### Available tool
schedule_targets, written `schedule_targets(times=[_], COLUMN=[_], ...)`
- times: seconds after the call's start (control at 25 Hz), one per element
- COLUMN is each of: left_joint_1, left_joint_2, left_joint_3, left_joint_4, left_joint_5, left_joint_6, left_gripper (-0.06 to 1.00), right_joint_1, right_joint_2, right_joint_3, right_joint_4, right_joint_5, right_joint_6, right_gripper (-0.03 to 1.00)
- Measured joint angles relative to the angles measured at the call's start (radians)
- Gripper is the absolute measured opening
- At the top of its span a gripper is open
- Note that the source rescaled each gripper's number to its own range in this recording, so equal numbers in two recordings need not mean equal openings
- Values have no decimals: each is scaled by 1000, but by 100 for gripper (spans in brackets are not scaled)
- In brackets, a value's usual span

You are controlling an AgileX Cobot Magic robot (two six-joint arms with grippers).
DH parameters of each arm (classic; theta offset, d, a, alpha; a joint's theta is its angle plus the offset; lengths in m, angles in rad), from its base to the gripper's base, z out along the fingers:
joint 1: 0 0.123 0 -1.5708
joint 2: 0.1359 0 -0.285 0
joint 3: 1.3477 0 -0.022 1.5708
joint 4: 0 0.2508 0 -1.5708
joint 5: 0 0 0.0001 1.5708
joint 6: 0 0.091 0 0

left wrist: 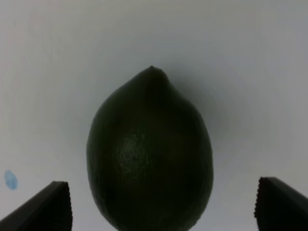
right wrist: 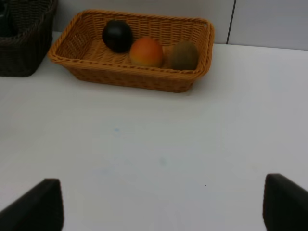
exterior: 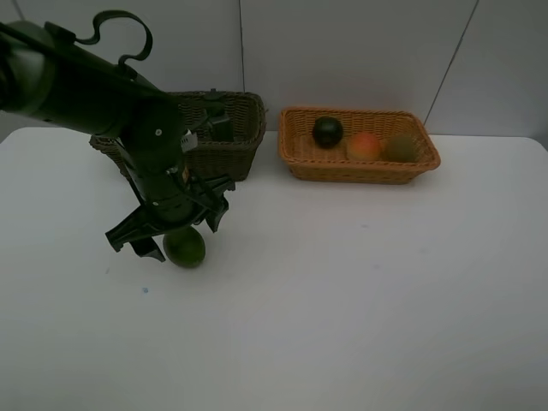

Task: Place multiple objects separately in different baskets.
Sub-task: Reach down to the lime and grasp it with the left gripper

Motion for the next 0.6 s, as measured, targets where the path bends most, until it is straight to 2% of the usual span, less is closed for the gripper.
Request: schedule_targets(times=[0.6], left_joint_1=[19], left_joint_2=[65], left_joint_3=[5], left_joint_4=[15], left_joint_5=[-2], left_joint_6=[0], left_gripper=[100], right_joint_1=[0], right_joint_2=[0], right_joint_3=[0], right_joint_4=[0], right_joint_5=[0], right_joint_6=[0], right_gripper=[100])
